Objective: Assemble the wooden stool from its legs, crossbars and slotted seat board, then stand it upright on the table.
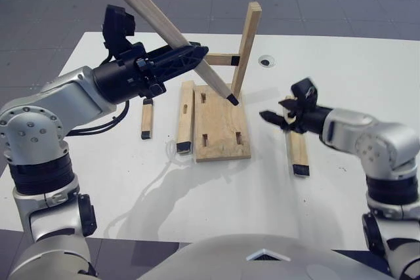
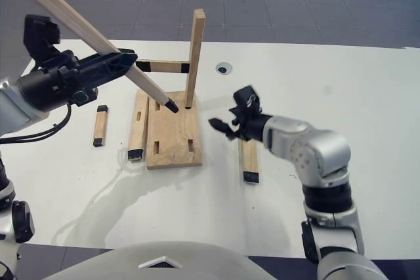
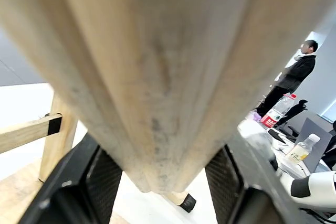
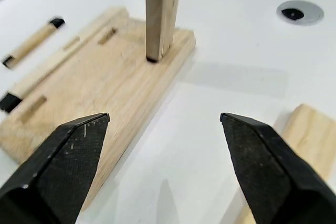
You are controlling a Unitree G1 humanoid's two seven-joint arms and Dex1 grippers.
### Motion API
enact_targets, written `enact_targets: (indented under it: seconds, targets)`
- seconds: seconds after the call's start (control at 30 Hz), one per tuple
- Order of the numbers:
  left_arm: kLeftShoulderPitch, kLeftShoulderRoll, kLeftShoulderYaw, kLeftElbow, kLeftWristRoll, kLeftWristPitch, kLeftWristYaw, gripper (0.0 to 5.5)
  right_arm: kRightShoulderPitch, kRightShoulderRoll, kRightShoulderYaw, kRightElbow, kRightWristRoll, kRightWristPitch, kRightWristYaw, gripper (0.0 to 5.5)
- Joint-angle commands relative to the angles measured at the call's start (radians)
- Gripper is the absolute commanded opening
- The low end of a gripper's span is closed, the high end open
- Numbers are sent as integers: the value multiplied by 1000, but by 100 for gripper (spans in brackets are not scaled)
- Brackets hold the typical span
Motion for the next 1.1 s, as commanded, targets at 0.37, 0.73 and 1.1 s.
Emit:
enact_targets:
  seconds: [0.37,0.73,1.1]
  targets:
    - [0,-39,25,-54,27,-52,45,206,-39,74,170,34,-188,-25,-4,391]
    - [-6,-58,24,-63,57,-68,72,206,-39,108,270,142,-268,-77,49,391]
    - [14,-13,53,-81,48,-56,43,206,39,-186,361,136,-354,-193,290,391]
